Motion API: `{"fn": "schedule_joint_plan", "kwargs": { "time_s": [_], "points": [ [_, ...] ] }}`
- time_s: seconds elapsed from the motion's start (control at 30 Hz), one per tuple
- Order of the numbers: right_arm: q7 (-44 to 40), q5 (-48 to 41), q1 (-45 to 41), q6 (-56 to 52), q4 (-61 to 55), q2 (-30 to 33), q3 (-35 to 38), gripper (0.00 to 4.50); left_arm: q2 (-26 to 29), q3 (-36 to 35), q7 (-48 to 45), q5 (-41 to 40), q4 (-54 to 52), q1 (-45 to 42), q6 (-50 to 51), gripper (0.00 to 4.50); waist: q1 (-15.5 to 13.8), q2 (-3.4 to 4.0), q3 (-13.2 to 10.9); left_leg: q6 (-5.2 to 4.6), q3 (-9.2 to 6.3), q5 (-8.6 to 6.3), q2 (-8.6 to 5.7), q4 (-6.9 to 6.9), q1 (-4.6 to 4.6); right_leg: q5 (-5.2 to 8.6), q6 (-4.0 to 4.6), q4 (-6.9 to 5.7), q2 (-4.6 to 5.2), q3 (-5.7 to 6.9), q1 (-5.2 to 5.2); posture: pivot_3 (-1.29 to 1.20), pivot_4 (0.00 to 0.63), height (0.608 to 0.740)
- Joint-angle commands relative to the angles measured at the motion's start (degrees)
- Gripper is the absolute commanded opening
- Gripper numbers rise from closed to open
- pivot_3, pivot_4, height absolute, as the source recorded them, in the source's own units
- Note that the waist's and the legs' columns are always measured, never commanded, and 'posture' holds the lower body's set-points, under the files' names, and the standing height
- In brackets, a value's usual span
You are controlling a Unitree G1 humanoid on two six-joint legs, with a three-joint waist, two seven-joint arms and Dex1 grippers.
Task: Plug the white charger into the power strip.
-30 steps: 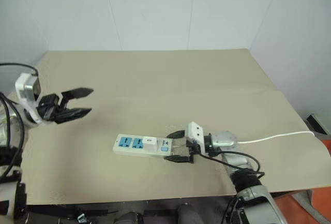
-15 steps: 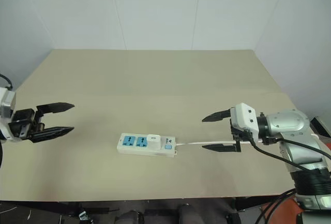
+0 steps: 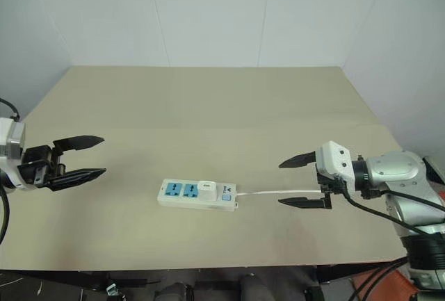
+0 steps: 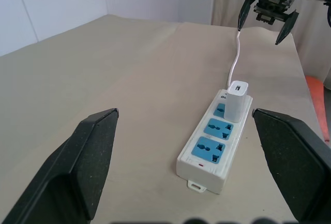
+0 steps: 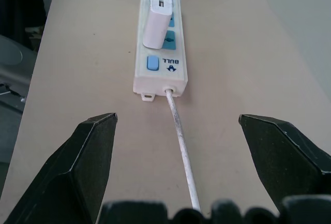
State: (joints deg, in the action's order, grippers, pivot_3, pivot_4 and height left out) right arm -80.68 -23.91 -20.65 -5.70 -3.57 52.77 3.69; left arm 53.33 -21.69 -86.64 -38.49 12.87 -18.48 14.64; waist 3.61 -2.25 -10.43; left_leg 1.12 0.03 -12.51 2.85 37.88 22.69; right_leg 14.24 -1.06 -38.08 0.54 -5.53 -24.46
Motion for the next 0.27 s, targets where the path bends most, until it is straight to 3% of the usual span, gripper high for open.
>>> {"fn": "schedule_joint_plan", "kwargs": {
  "time_s": [0.03,0.27],
  "points": [
    [0.87,-2.02,0.76,-0.71,-2.66,0.87,3.0,4.41,-0.15,-1.76,1.32,-0.12,-1.89,0.72,-0.84,4.5,0.0,0.0,0.0,0.0,0.0,0.0,0.0,0.0,0.0,0.0,0.0,0.0,0.0,0.0,0.0,0.0,0.15,0.74],
    [2.06,-1.76,1.46,-0.7,-3.62,0.71,2.89,4.41,-0.06,-1.24,2.45,-0.96,-2.11,-0.46,1.96,4.5,-0.01,0.0,0.0,0.0,0.0,0.0,0.0,0.0,-0.01,-0.01,-0.01,0.0,0.0,0.01,0.01,0.0,0.15,0.74]
  ]
}}
